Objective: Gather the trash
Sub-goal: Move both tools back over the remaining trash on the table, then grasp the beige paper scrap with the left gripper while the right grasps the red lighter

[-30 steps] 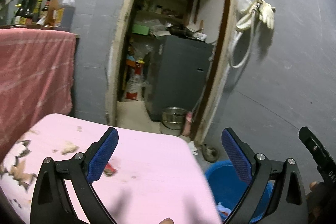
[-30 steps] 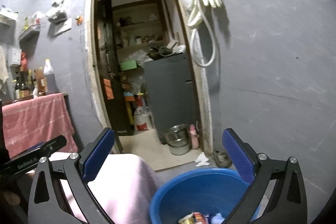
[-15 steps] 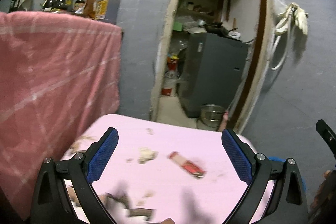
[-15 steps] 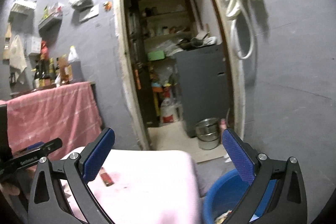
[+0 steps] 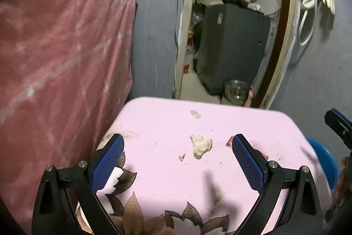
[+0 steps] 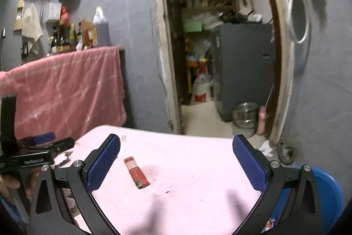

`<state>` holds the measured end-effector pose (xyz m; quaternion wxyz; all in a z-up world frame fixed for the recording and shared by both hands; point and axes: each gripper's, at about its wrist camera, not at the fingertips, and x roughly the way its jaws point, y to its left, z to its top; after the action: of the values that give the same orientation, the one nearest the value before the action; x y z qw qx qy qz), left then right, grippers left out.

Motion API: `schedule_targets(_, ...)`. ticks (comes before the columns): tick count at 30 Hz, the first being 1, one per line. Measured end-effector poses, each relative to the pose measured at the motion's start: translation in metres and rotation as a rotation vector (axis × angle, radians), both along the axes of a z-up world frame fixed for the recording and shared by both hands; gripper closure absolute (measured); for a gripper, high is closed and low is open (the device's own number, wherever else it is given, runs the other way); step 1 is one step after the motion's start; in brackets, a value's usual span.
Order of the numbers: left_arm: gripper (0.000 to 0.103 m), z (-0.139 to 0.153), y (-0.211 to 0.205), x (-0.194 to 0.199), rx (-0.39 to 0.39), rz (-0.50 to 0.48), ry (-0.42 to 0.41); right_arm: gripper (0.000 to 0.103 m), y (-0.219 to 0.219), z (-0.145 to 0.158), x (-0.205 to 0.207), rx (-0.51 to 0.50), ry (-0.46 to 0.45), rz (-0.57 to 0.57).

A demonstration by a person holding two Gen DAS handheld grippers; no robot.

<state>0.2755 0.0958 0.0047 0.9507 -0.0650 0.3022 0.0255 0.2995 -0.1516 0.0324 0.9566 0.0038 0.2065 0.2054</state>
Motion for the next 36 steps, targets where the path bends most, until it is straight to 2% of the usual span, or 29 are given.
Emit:
schedule_targets(4, 0.008, -0.013, 0.000, 0.012, 0.007, -0.036, 0.057, 0.006, 0.014, -0.012, 0.016, -0.028, 0.083, 0.051)
schedule_targets(5, 0.009, -0.015, 0.000, 0.016, 0.007, -0.048, 0.070, 0.011, 0.018, -0.017, 0.020, -0.040, 0.112, 0.068)
schedule_targets(6, 0.013, -0.018, 0.000, 0.019, 0.009, -0.059, 0.084, 0.017, 0.022, -0.021, 0.025, -0.053, 0.144, 0.086)
schedule_targets(10, 0.033, -0.030, 0.000, 0.035, -0.007, -0.120, 0.168, 0.030, 0.034, -0.040, 0.037, -0.107, 0.239, 0.137)
schedule_targets(12, 0.036, -0.034, 0.001, 0.041, -0.034, -0.147, 0.203, 0.035, 0.040, -0.047, 0.043, -0.124, 0.293, 0.175)
schedule_targets(16, 0.050, -0.041, 0.001, 0.054, -0.076, -0.196, 0.277, 0.044, 0.045, -0.056, 0.050, -0.133, 0.364, 0.216)
schedule_targets(18, 0.051, -0.039, 0.000, 0.056, -0.081, -0.203, 0.283, 0.052, 0.048, -0.062, 0.054, -0.141, 0.401, 0.228)
schedule_targets(27, 0.063, -0.033, -0.013, 0.074, -0.039, -0.233, 0.319, 0.054, 0.070, -0.073, 0.058, -0.227, 0.456, 0.294)
schedule_targets(31, 0.063, -0.036, -0.014, 0.072, -0.025, -0.240, 0.332, 0.054, 0.077, -0.076, 0.058, -0.263, 0.459, 0.307)
schedule_targets(32, 0.063, -0.036, -0.015, 0.072, -0.016, -0.242, 0.335, 0.058, 0.080, -0.078, 0.057, -0.283, 0.462, 0.309)
schedule_targets(33, 0.064, -0.036, -0.017, 0.073, -0.005, -0.243, 0.339, 0.068, 0.082, -0.078, 0.057, -0.298, 0.454, 0.304)
schedule_targets(34, 0.066, -0.036, -0.018, 0.073, 0.007, -0.242, 0.342, 0.073, 0.083, -0.078, 0.055, -0.310, 0.446, 0.302)
schedule_targets(36, 0.067, -0.037, -0.021, 0.073, 0.029, -0.246, 0.345, 0.075, 0.082, -0.078, 0.053, -0.313, 0.444, 0.304)
